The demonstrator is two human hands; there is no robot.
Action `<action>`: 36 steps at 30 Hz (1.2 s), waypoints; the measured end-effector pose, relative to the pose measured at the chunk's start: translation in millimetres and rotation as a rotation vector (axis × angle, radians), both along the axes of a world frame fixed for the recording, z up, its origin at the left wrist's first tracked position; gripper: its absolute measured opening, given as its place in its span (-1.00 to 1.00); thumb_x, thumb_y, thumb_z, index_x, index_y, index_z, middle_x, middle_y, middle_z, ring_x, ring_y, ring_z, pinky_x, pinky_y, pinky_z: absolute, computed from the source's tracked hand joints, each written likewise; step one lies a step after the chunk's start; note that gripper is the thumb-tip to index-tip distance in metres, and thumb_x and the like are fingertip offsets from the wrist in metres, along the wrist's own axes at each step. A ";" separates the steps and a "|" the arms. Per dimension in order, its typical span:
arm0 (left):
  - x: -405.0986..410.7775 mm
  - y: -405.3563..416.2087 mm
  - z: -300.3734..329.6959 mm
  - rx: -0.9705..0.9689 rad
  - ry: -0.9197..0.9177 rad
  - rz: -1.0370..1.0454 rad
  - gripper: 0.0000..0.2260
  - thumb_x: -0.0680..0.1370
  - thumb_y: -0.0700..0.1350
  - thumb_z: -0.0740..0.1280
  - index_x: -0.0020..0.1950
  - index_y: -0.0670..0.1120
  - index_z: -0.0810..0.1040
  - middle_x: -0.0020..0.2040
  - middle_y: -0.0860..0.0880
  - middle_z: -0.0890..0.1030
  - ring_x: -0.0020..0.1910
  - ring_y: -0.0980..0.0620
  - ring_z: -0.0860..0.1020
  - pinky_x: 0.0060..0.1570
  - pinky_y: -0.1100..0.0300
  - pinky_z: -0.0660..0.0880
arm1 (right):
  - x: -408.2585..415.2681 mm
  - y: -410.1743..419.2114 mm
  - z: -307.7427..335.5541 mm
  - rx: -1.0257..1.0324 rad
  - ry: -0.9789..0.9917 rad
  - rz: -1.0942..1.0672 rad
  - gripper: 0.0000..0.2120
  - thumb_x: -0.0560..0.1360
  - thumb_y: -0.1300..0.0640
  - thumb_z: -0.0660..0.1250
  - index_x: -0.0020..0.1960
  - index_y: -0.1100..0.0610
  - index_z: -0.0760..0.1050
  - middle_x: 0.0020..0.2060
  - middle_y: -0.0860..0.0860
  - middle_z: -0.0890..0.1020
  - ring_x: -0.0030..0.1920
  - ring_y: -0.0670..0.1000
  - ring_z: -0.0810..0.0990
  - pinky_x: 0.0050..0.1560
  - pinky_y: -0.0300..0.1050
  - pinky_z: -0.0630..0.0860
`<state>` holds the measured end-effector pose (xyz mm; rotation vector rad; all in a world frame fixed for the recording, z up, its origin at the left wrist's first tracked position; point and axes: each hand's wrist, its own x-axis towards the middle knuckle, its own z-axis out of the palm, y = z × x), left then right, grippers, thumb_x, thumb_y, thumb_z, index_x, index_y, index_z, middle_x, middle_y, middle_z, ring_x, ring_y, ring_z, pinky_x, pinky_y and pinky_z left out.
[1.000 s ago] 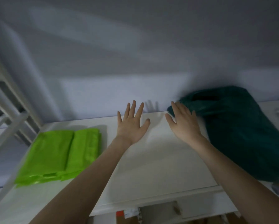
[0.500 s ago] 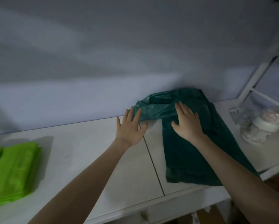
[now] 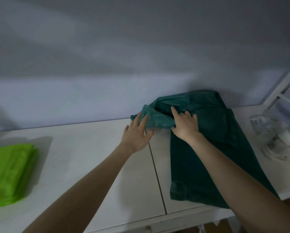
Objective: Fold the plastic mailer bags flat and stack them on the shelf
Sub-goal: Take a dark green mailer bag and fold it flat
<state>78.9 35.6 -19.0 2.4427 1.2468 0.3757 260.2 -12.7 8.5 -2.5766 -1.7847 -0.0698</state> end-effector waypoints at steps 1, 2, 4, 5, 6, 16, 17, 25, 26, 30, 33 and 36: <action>-5.0 1.1 -0.6 -0.007 0.003 0.003 -0.44 0.60 0.15 0.06 0.55 0.05 -0.05 0.56 -0.01 -0.09 0.52 -0.04 0.03 0.46 -0.06 0.05 | -1.8 -1.2 -3.8 -0.016 -0.043 -0.007 -0.39 0.53 0.00 0.25 0.49 0.07 0.09 0.16 0.07 0.52 0.25 0.13 0.36 0.23 0.06 0.24; -9.5 2.4 -0.7 -0.015 0.012 0.012 -0.44 0.60 0.14 0.07 0.55 0.05 -0.04 0.56 -0.01 -0.08 0.51 -0.05 0.06 0.45 -0.05 0.09 | -2.8 -2.3 -6.7 -0.022 -0.083 -0.003 -0.53 0.54 0.01 0.24 0.41 0.07 0.26 0.14 0.06 0.54 0.22 0.12 0.37 0.21 0.04 0.24; -18.6 3.7 0.1 -0.031 0.021 0.040 -0.43 0.60 0.12 0.11 0.54 0.02 -0.01 0.56 -0.02 -0.04 0.49 -0.08 0.12 0.41 -0.07 0.16 | -5.2 -5.1 -9.3 -0.003 -0.123 -0.001 -0.82 0.55 0.07 0.22 0.11 0.08 0.51 0.05 0.04 0.57 0.14 0.10 0.40 0.17 0.02 0.26; -21.8 4.1 0.8 -0.035 0.017 0.053 -0.43 0.59 0.11 0.13 0.54 0.00 0.00 0.55 -0.02 0.00 0.48 -0.09 0.15 0.38 -0.07 0.20 | -6.3 -6.6 -9.3 0.031 -0.123 0.002 -0.85 0.55 0.09 0.22 0.02 0.08 0.55 0.01 0.03 0.57 0.11 0.09 0.41 0.14 0.01 0.27; -25.3 3.8 1.3 -0.037 0.009 0.064 -0.42 0.58 0.08 0.16 0.53 -0.02 0.02 0.54 -0.04 0.05 0.46 -0.10 0.19 0.36 -0.07 0.24 | -9.1 -7.9 -8.7 0.072 -0.120 0.010 -0.83 0.55 0.09 0.21 -0.01 0.09 0.56 0.00 0.03 0.56 0.10 0.09 0.41 0.11 0.00 0.27; -42.6 -10.2 36.3 -0.425 -0.365 0.109 -0.51 0.58 0.19 0.14 0.44 -0.01 0.27 0.25 0.01 0.50 0.20 -0.02 0.50 0.24 0.08 0.39 | -62.3 -14.2 33.4 0.563 0.068 0.147 -0.83 0.48 0.19 0.33 -0.18 0.16 0.34 -0.18 0.17 0.54 -0.13 0.17 0.51 -0.23 -0.10 0.27; -44.6 -12.8 43.6 -0.510 -0.467 0.097 -0.48 0.56 0.23 0.14 0.46 0.01 0.24 0.24 0.02 0.50 0.18 0.00 0.52 0.19 0.09 0.41 | -71.5 -16.1 35.6 0.576 0.105 0.167 -0.84 0.48 0.19 0.34 -0.15 0.18 0.36 -0.18 0.17 0.55 -0.14 0.16 0.52 -0.25 -0.11 0.27; -81.9 -15.6 68.1 -0.718 -0.859 -0.010 -0.50 0.48 0.13 0.35 0.36 0.03 0.29 0.18 0.04 0.56 0.10 0.12 0.57 0.05 0.20 0.54 | -147.4 -30.0 39.3 0.479 0.461 0.431 -0.73 0.49 0.20 0.33 0.16 0.24 0.47 -0.14 -0.02 0.57 -0.18 -0.04 0.58 -0.20 -0.26 0.38; -91.2 -13.3 66.3 -0.704 -0.885 0.005 -0.51 0.48 0.10 0.38 0.34 0.02 0.31 0.16 0.05 0.56 0.10 0.12 0.58 0.04 0.21 0.55 | -154.7 -29.6 39.9 0.437 0.558 0.438 -0.73 0.49 0.21 0.31 0.19 0.21 0.47 -0.15 -0.04 0.56 -0.23 -0.12 0.56 -0.22 -0.27 0.38; -127.4 -5.3 60.5 -0.627 -1.023 0.113 -0.61 0.55 -0.03 0.33 0.33 -0.08 0.35 0.15 -0.01 0.58 0.07 0.09 0.60 -0.10 0.27 0.57 | -177.1 -23.1 41.4 0.245 0.866 0.469 -0.56 0.50 0.31 0.19 0.33 0.01 0.40 0.22 -0.04 0.54 0.00 -0.23 0.57 -0.03 -0.33 0.52; -152.2 0.4 62.1 -0.588 -1.064 0.176 -0.77 0.64 -0.04 0.15 0.27 -0.06 0.41 0.12 -0.03 0.60 0.06 0.04 0.60 -0.09 0.21 0.59 | -195.4 -16.9 46.3 0.253 0.924 0.484 -0.58 0.51 0.38 0.15 0.30 0.06 0.45 0.37 -0.12 0.36 0.08 -0.14 0.58 -0.19 -0.47 0.47; -172.1 -0.8 68.7 -0.582 -1.046 0.195 -0.75 0.66 0.03 0.03 0.12 0.04 0.49 0.04 0.02 0.63 0.00 0.10 0.62 -0.05 0.19 0.59 | -203.6 -10.9 51.7 0.371 0.841 0.489 -0.68 0.51 0.37 0.19 0.17 0.10 0.53 0.23 -0.02 0.49 -0.02 -0.10 0.59 -0.08 -0.51 0.42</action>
